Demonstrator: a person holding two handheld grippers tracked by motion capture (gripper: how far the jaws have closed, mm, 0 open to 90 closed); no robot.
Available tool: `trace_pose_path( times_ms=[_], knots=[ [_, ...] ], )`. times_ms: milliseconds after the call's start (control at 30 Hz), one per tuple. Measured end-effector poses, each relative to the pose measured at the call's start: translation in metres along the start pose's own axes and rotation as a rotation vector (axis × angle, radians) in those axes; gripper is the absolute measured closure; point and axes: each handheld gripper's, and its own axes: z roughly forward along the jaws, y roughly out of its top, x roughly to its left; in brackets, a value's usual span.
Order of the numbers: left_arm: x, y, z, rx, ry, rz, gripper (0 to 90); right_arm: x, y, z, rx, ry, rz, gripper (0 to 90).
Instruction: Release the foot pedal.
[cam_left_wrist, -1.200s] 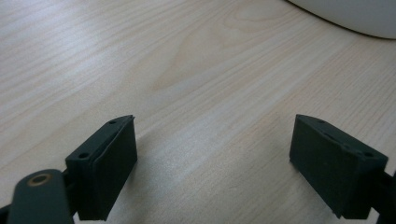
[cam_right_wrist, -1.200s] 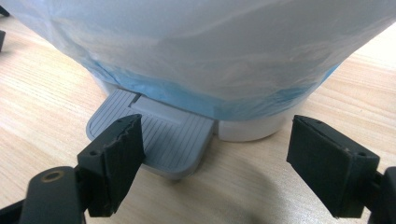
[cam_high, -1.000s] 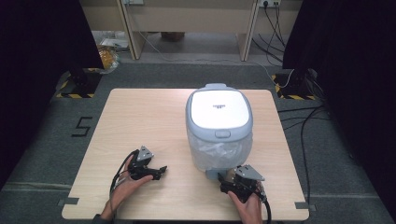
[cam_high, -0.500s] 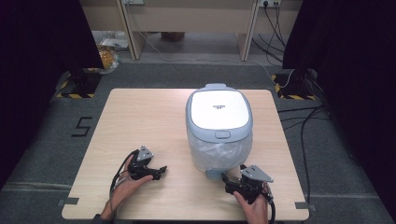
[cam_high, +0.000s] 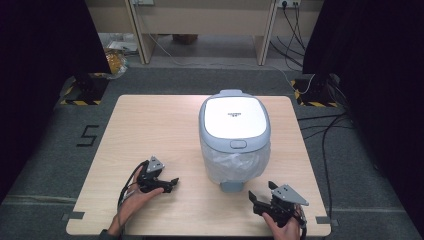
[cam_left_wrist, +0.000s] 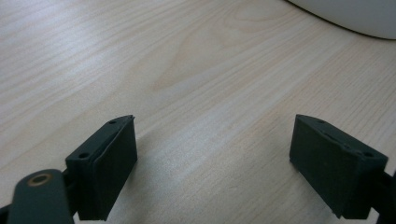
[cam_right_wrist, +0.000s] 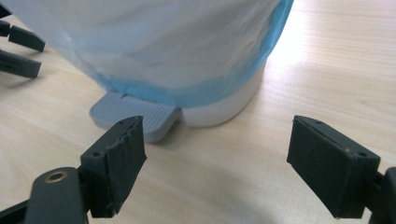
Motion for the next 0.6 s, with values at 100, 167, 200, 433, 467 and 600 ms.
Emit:
trace_pose_path(
  times_ms=[100,167,200,433,467,600],
  knots=[
    [0.000,0.000,0.000,0.000,0.000,0.000,14.0,0.001,-0.005,-0.004,0.010,0.001,-0.004,19.2],
    [0.000,0.000,0.000,0.000,0.000,0.000,14.0,0.001,-0.008,-0.006,0.010,0.001,-0.009,19.2],
    [0.000,0.000,0.000,0.000,0.000,0.000,14.0,0.000,-0.009,-0.007,0.009,0.002,-0.012,19.3],
    [0.000,0.000,0.000,0.000,0.000,0.000,14.0,-0.001,-0.019,-0.013,0.012,0.003,-0.019,19.6],
    [0.000,0.000,0.000,0.000,0.000,0.000,14.0,-0.001,-0.019,-0.014,0.013,0.000,-0.019,19.4],
    [0.000,0.000,0.000,0.000,0.000,0.000,14.0,-0.001,-0.023,-0.017,0.013,-0.003,-0.018,18.4]
  ],
)
